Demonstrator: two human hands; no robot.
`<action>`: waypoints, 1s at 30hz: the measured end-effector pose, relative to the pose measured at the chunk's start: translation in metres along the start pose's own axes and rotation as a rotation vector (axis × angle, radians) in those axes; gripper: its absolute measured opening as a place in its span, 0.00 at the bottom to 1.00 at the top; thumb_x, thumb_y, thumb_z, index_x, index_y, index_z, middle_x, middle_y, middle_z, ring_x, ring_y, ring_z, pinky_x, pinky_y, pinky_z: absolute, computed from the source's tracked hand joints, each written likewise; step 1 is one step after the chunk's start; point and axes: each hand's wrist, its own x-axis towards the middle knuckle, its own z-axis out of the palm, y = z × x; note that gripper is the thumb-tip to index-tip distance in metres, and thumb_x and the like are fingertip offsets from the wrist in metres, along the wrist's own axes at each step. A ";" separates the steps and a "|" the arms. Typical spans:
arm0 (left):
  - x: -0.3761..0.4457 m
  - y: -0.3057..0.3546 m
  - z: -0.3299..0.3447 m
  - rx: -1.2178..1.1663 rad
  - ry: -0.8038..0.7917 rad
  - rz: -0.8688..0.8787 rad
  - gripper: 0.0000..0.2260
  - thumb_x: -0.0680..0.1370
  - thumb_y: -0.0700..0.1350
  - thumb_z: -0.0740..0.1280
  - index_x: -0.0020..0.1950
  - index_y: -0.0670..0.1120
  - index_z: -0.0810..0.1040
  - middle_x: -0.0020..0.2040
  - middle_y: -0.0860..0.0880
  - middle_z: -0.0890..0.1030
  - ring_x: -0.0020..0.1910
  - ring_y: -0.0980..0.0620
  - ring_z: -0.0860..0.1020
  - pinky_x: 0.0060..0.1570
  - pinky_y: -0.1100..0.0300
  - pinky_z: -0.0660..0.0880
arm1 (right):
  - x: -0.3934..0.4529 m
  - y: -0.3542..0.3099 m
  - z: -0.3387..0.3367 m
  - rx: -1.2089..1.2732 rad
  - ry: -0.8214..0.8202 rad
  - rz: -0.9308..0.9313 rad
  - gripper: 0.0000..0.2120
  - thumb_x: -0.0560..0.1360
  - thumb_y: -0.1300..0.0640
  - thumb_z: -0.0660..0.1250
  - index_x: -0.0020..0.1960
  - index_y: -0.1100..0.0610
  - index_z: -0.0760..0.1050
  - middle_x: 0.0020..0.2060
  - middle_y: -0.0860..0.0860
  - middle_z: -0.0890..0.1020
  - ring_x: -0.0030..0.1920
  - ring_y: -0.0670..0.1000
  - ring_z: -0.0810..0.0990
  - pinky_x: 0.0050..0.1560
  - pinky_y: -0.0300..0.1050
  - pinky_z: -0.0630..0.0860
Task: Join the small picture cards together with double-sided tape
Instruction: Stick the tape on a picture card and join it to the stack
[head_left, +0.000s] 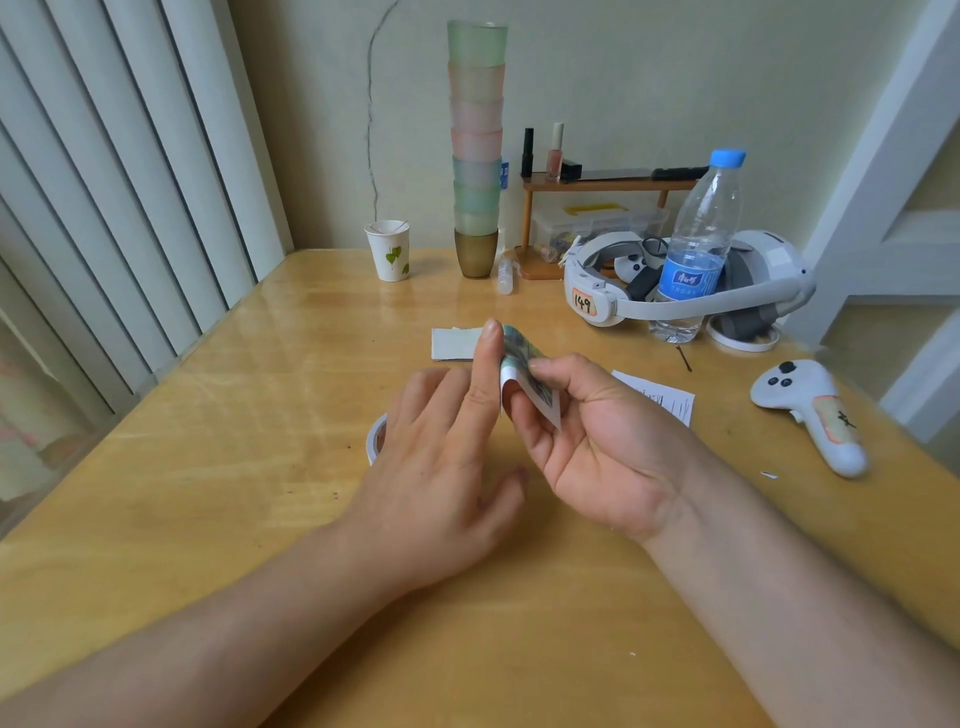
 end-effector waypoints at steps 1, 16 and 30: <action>0.000 0.000 0.000 -0.031 -0.008 0.001 0.52 0.74 0.46 0.71 0.85 0.47 0.35 0.65 0.49 0.75 0.63 0.46 0.71 0.68 0.52 0.68 | 0.000 0.000 0.000 -0.001 -0.001 0.000 0.07 0.74 0.67 0.68 0.52 0.64 0.81 0.41 0.56 0.87 0.36 0.49 0.87 0.36 0.36 0.83; 0.013 -0.007 -0.019 -1.463 0.116 -0.673 0.50 0.67 0.38 0.75 0.85 0.54 0.55 0.61 0.41 0.82 0.54 0.43 0.80 0.48 0.56 0.81 | 0.008 -0.023 -0.027 -0.747 0.124 -0.251 0.16 0.78 0.69 0.69 0.63 0.57 0.77 0.51 0.62 0.87 0.45 0.53 0.86 0.42 0.47 0.82; 0.012 -0.016 -0.017 -0.991 0.158 -0.840 0.11 0.73 0.44 0.80 0.54 0.44 0.86 0.44 0.33 0.85 0.40 0.43 0.80 0.50 0.39 0.81 | 0.009 -0.031 -0.040 -0.980 -0.023 -0.200 0.11 0.82 0.66 0.65 0.62 0.58 0.80 0.49 0.57 0.88 0.47 0.52 0.87 0.40 0.43 0.83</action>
